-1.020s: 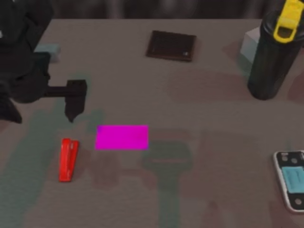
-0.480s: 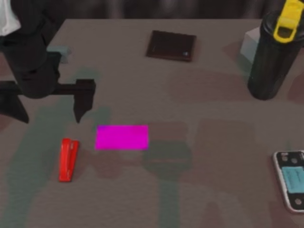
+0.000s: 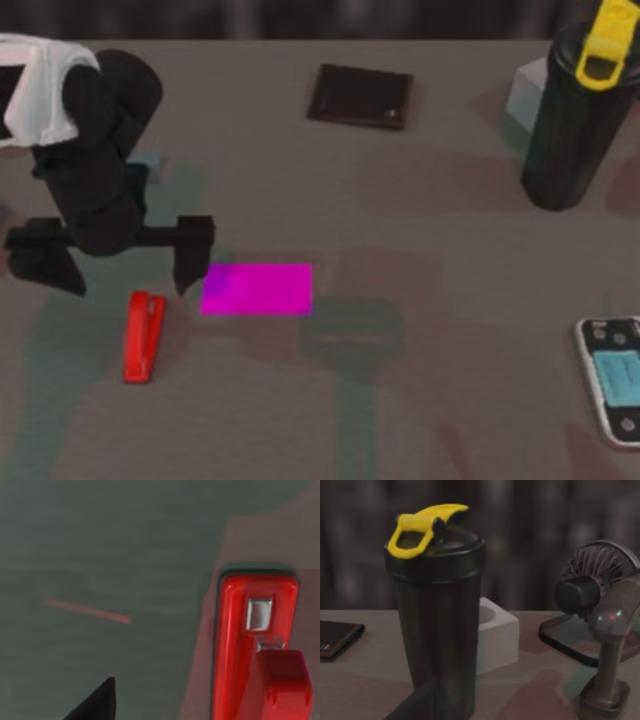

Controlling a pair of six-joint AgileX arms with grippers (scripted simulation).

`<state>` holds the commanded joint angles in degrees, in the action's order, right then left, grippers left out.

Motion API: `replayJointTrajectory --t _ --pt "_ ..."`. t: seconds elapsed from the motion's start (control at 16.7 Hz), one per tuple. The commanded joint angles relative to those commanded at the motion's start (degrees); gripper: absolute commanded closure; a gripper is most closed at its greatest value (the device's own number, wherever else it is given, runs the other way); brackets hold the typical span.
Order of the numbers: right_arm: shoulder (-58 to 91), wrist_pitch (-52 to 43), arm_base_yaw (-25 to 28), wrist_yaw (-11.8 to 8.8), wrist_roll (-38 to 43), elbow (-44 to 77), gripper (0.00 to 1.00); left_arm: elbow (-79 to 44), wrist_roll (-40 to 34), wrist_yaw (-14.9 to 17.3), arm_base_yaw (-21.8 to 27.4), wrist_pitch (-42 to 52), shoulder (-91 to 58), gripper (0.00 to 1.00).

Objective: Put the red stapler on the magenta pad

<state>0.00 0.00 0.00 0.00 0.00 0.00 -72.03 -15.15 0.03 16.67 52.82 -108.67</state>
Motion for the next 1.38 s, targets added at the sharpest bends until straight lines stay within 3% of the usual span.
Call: replayJointTrajectory --t 0.18,0.48,1.26,1.38 --pt "0.00 0.00 0.00 0.00 0.00 0.00 0.00 3.84 0.01 0.01 0.03 -5.47 -2.04 0.00" --pt "0.00 0.00 0.00 0.00 0.00 0.00 0.00 4.36 0.01 0.01 0.04 -6.12 -2.32 0.00" --pt "0.00 0.00 0.00 0.00 0.00 0.00 0.00 4.36 0.01 0.01 0.04 -6.12 -2.32 0.98" --pt "0.00 0.00 0.00 0.00 0.00 0.00 0.00 4.36 0.01 0.01 0.04 -6.12 -2.32 1.00"
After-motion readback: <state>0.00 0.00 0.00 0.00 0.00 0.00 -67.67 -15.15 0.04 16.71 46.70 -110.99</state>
